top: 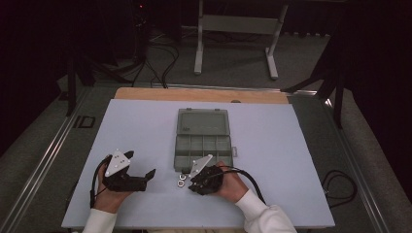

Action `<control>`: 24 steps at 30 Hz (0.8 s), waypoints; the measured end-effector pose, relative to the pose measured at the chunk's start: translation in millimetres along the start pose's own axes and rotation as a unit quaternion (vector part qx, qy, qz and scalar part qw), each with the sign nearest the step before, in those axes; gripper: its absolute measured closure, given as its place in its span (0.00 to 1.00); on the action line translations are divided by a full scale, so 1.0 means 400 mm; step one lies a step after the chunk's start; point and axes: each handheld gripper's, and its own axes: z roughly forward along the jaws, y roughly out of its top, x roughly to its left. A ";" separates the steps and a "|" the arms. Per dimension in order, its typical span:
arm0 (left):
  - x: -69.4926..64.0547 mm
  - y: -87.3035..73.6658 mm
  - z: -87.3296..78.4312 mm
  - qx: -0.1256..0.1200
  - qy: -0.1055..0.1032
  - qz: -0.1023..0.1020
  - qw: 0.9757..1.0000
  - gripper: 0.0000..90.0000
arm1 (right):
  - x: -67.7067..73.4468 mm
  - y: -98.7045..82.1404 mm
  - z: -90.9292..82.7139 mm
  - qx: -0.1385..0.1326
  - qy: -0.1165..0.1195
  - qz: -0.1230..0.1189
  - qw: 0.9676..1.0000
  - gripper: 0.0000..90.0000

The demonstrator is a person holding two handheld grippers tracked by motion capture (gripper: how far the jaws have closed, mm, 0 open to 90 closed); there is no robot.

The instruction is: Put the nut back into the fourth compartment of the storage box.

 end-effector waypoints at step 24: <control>0.001 0.001 0.000 -0.001 0.000 0.000 1.000 0.02 | -0.060 -0.030 -0.131 -0.019 0.004 0.016 1.000 0.78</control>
